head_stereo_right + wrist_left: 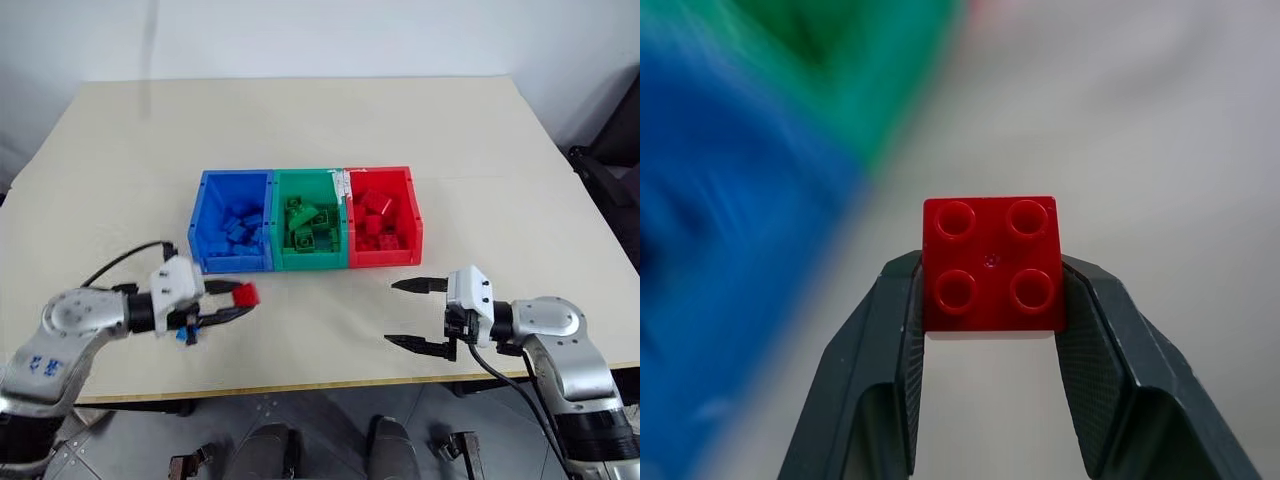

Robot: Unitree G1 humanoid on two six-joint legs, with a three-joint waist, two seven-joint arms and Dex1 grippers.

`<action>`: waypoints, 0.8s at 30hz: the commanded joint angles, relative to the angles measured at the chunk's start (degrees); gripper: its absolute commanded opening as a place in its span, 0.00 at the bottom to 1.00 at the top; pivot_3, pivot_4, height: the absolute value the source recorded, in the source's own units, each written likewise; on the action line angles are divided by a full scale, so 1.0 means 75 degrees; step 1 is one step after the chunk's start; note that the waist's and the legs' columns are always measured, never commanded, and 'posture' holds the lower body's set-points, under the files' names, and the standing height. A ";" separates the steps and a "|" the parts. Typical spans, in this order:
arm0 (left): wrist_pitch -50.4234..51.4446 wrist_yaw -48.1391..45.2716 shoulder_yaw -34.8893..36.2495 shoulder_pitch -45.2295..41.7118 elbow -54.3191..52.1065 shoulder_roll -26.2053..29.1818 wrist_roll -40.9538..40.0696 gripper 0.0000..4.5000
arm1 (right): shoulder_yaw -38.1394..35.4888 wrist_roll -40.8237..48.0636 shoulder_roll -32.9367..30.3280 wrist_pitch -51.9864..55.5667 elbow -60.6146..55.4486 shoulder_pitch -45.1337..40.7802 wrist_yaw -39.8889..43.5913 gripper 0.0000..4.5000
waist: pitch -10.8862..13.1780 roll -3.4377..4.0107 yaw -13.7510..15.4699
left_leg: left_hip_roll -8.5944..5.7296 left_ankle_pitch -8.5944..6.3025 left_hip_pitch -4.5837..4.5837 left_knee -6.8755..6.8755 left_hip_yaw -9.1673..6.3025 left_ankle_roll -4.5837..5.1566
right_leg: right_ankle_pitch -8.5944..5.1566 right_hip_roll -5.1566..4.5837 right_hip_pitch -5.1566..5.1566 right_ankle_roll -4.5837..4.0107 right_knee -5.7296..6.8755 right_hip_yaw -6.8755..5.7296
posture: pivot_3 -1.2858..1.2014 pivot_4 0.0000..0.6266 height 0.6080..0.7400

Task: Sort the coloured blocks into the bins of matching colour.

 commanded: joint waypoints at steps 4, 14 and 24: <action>-0.0235 0.0075 -0.1413 -0.3378 0.2419 -0.2098 0.0302 0.33 | -0.1581 0.0427 0.0998 0.0065 -0.1180 0.0978 -0.2291 1.00 | -0.0004 -0.0004 0.0137 | -0.0009 0.0003 -0.0003 0.0015 0.0001 0.0004 | 0.0009 0.0001 0.0010 0.0016 -0.0004 -0.0002 | 0.52 0.24 1.00; -0.3334 0.0892 -0.1867 -0.6943 0.8736 -0.4601 0.1817 0.33 | -0.1900 0.0053 0.1736 0.0035 -0.2941 0.2678 -0.3937 1.00 | -0.0005 -0.0003 0.0067 | -0.0012 0.0001 -0.0004 -0.0012 0.0040 0.0022 | 0.0018 0.0007 0.0009 0.0032 -0.0066 0.0005 | 0.52 0.24 1.00; -0.3893 -0.0280 -0.1248 -0.5944 0.7451 -0.3930 0.1367 1.00 | -0.1433 0.0144 0.1416 0.0049 -0.2663 0.2109 -0.3650 1.00 | -0.0006 0.0000 -0.0073 | -0.0006 0.0000 -0.0004 -0.0016 0.0043 0.0024 | 0.0018 0.0007 -0.0001 0.0033 -0.0058 0.0011 | 0.52 0.24 1.00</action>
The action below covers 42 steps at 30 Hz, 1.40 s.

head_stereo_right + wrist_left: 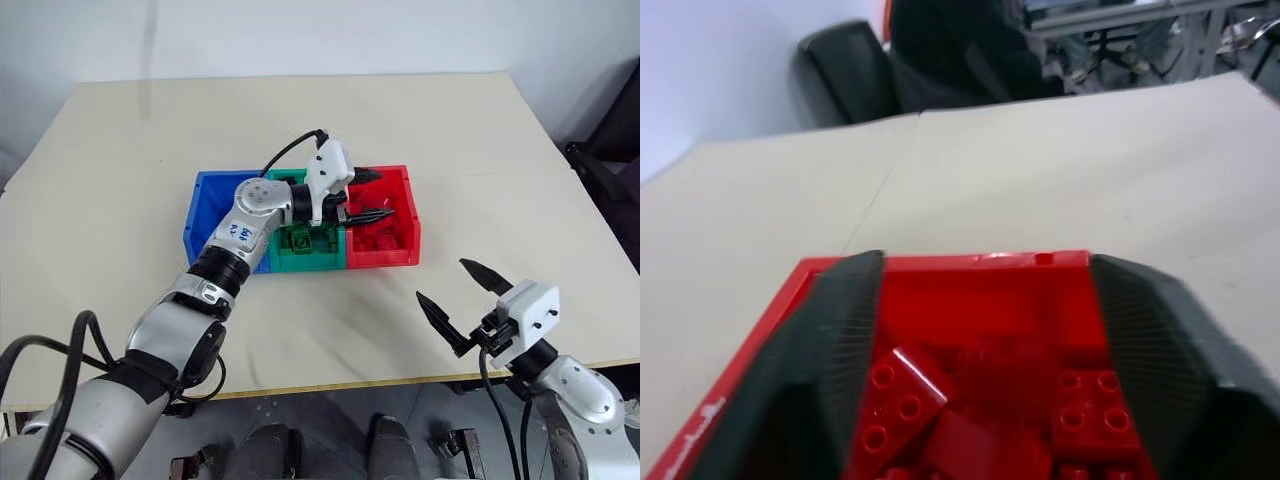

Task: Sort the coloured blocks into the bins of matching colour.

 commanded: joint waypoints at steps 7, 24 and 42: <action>0.0355 -0.1160 0.1621 0.3750 -0.4968 0.3084 -0.1107 1.00 | 0.1153 0.0352 -0.1124 0.0049 0.1358 -0.1885 0.2238 1.00 | 0.0000 0.0004 -0.0213 | 0.0009 0.0000 0.0007 0.0003 -0.0002 -0.0001 | -0.0001 0.0000 -0.0001 -0.0001 0.0012 0.0005 | 0.52 0.24 1.00; 0.1713 0.0031 0.7498 1.2769 -0.9223 0.2870 -0.3206 1.00 | 0.3171 0.0042 -0.0945 -0.0631 0.3662 -0.4344 0.5402 1.00 | -0.0006 -0.0014 -0.0020 | 0.0006 -0.0019 0.0009 0.0017 -0.0016 0.0010 | -0.0003 -0.0027 0.0011 -0.0009 0.0014 -0.0012 | 0.52 0.24 1.00; 0.5640 0.3318 0.4954 1.2154 -1.1359 0.3141 -0.2564 1.00 | 0.3003 -0.0231 -0.0928 -0.0767 0.3976 -0.4331 0.5329 1.00 | -0.0007 -0.0014 -0.0167 | 0.0006 -0.0021 0.0011 0.0011 -0.0011 0.0005 | -0.0004 -0.0024 0.0005 -0.0015 0.0020 -0.0010 | 0.52 0.24 1.00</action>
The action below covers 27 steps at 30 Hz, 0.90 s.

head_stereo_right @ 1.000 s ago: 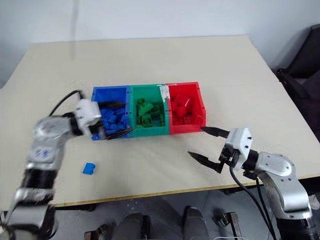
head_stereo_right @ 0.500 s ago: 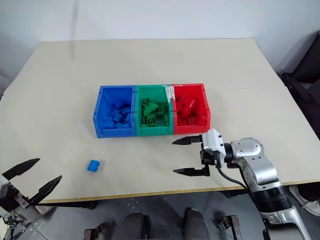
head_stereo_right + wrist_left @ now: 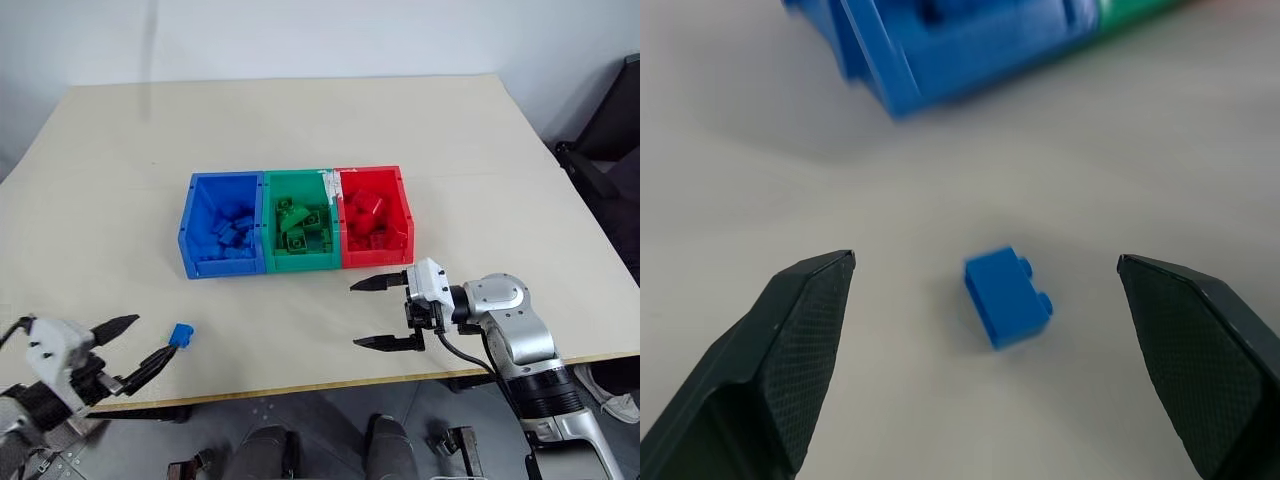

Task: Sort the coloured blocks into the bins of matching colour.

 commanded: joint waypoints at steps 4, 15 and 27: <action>0.0585 0.0739 -0.0821 -0.0493 0.0035 -0.0059 0.0534 1.00 | -0.0296 0.0045 -0.0062 -0.0025 -0.0355 0.0200 -0.0319 1.00 | 0.0000 0.0000 0.0007 | 0.0000 0.0000 -0.0001 0.0000 0.0001 -0.0001 | 0.0000 0.0001 -0.0001 -0.0001 0.0000 0.0001 | 0.52 0.24 1.00; 0.0077 0.0600 -0.1180 -0.0787 0.0750 -0.0039 0.0941 0.38 | -0.0509 -0.0009 -0.0064 -0.0081 -0.0427 0.0603 -0.0737 1.00 | -0.0002 0.0002 0.0021 | 0.0000 0.0000 0.0001 0.0000 0.0002 -0.0003 | 0.0000 0.0000 -0.0001 -0.0001 0.0001 0.0001 | 0.52 0.24 1.00; -0.1299 -0.1072 -0.0888 -0.2199 0.1357 0.0430 0.0060 0.21 | -0.1076 0.0012 -0.0150 -0.0097 -0.0988 0.1374 -0.1488 1.00 | -0.0004 0.0006 0.0025 | 0.0000 0.0001 0.0001 0.0000 0.0003 -0.0004 | 0.0000 0.0000 -0.0002 -0.0002 0.0004 0.0001 | 0.52 0.24 1.00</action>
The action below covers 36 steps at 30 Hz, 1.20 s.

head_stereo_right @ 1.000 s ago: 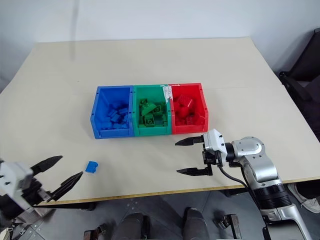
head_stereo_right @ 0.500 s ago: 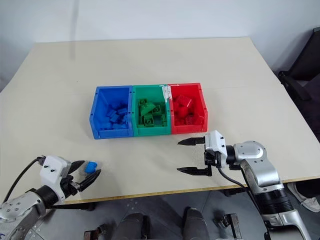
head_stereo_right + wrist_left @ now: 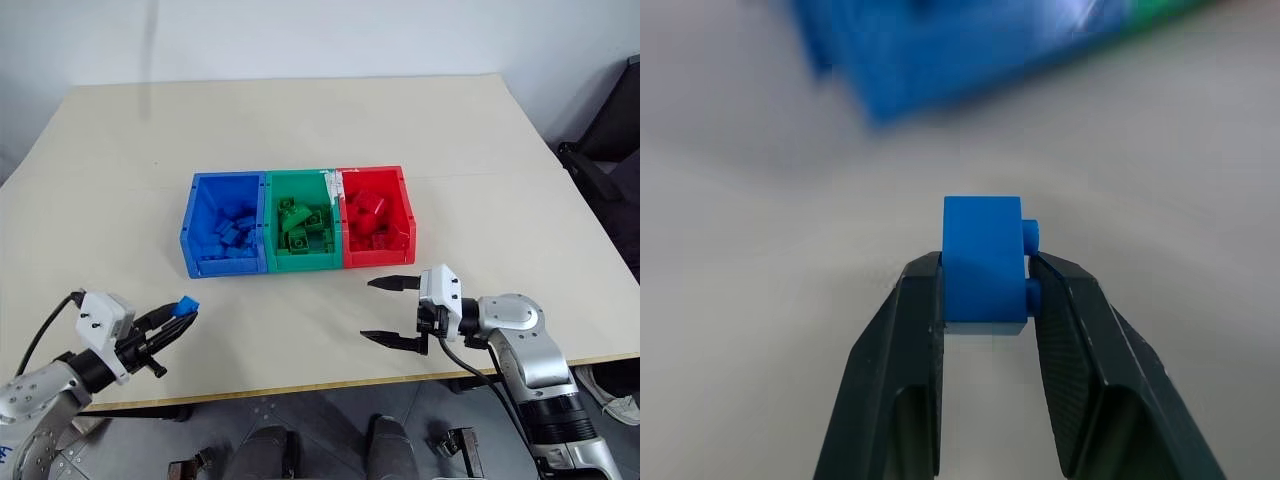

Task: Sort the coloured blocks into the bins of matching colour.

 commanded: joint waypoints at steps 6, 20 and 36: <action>-0.0465 -0.1399 -0.0661 -0.2193 0.0448 0.0941 -0.0374 0.21 | -0.1236 0.0435 0.0129 0.0091 -0.1153 0.0937 -0.1307 1.00 | -0.0001 -0.0002 0.0064 | -0.0003 0.0001 0.0000 0.0005 0.0003 0.0000 | 0.0001 0.0000 0.0000 0.0001 0.0005 -0.0001 | 0.52 0.24 1.00; -0.0704 -0.1310 -0.2594 -0.6084 0.3515 0.0838 0.1233 0.21 | -0.2203 0.0512 0.0352 0.0147 -0.2673 0.2714 -0.2820 1.00 | -0.0001 -0.0002 0.0103 | -0.0003 0.0002 -0.0001 -0.0001 0.0012 -0.0002 | 0.0001 0.0010 -0.0007 0.0002 0.0002 0.0002 | 0.52 0.24 1.00; -0.1363 -0.1190 -0.1822 -0.5864 0.4095 0.0772 0.1168 0.97 | -0.2069 0.0332 0.0255 0.0033 -0.2271 0.2333 -0.2961 1.00 | -0.0001 -0.0002 0.0122 | -0.0004 0.0002 -0.0003 0.0005 0.0012 -0.0001 | 0.0002 0.0010 -0.0006 0.0005 0.0004 0.0004 | 0.52 0.24 1.00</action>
